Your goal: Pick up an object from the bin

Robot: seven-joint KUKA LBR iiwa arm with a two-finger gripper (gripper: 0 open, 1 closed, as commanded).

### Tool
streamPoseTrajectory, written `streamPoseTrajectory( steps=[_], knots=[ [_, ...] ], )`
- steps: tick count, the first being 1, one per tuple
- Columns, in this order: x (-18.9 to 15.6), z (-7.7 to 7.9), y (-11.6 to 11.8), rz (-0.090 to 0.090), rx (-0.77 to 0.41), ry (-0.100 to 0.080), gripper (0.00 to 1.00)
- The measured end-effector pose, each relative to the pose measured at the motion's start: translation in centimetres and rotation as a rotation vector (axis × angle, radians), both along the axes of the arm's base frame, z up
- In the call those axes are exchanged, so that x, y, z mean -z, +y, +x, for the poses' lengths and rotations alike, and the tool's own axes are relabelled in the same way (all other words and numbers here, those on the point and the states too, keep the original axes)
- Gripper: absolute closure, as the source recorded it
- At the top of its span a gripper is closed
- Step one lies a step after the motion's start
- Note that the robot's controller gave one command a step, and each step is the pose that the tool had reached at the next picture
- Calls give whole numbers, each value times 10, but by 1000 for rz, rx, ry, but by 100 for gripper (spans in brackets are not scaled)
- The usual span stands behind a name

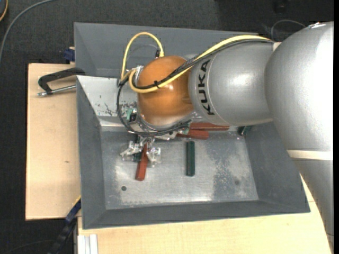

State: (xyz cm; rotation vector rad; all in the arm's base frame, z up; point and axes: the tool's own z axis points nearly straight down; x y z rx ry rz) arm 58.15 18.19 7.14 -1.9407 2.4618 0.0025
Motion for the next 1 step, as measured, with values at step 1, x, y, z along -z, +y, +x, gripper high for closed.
streamPoseTrajectory(
  steps=[1],
  knots=[
    [-159, 1, -4, 1, -32, -10, 100]
  ],
)
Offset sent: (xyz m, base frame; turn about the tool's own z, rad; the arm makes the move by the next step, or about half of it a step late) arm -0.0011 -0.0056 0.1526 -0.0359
